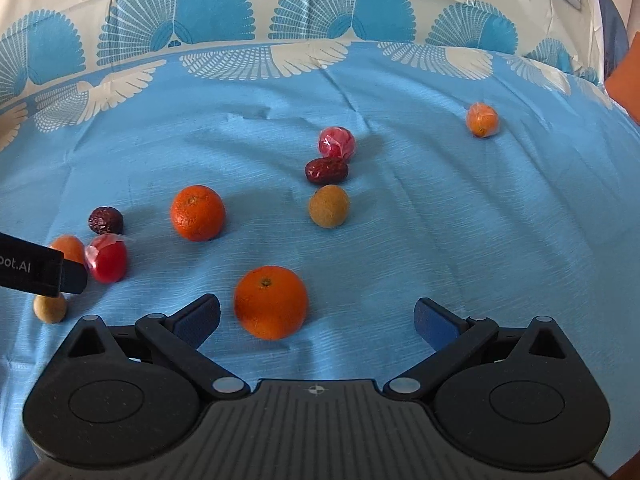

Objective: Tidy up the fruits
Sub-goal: 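Grasp a wrapped mandarin with the left tool while the right tool grasps a mandarin, then carry both mandarins to the plate and open both tools to release them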

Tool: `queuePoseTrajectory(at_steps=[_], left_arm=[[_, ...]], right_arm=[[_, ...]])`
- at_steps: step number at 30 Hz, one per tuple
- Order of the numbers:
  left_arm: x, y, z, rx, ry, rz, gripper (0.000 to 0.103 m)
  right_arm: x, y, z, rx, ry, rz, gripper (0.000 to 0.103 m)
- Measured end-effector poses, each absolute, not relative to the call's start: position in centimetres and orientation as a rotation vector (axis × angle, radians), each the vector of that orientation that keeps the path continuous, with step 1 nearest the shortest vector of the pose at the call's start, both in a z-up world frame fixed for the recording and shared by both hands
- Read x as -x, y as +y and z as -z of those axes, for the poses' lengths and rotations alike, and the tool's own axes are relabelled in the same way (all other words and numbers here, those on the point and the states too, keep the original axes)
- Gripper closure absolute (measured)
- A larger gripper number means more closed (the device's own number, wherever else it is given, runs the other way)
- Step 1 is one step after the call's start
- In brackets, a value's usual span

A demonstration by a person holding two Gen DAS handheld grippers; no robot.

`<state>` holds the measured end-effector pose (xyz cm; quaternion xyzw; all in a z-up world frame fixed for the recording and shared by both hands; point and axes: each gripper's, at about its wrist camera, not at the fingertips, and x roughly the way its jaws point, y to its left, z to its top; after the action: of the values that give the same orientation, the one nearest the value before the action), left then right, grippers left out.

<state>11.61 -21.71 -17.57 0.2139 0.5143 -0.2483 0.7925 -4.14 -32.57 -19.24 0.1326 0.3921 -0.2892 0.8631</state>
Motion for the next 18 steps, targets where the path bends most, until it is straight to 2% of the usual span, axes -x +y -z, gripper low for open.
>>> queuePoseTrajectory(at_steps=[2,4,7,8,9,10,11,18], left_arm=[[-12.0,-21.4,17.4,-0.413,1.107,0.58,0.005],[-12.1,-21.3,17.3,-0.406,1.108,0.607,0.011],[-11.9,-21.1,17.2,-0.375,1.133,0.68,0.039],[-11.8,-21.1,17.2,-0.365,1.145,0.711,0.058],[-11.6,-21.1,17.1,-0.373,1.149,0.726,0.066],[-11.3,-21.1,17.0,-0.373,1.15,0.738,0.066],[-11.1,-21.0,16.9,-0.366,1.149,0.75,0.066],[-8.2,-19.0,12.4,-0.347,1.051,0.751,0.066]], right_arm=[[4.1,-32.1,19.6,-0.26,0.785,0.621,0.001],[4.2,-31.8,19.5,-0.246,0.777,0.628,0.001],[4.4,-31.7,19.4,-0.263,0.776,0.644,0.003],[4.7,-31.4,19.2,-0.271,0.766,0.635,0.008],[4.8,-30.8,18.9,-0.261,0.755,0.605,0.026],[4.8,-30.1,18.6,-0.23,0.745,0.581,0.058],[4.7,-29.5,18.4,-0.196,0.744,0.571,0.065],[6.2,-30.5,16.1,-0.273,0.714,0.594,0.065]])
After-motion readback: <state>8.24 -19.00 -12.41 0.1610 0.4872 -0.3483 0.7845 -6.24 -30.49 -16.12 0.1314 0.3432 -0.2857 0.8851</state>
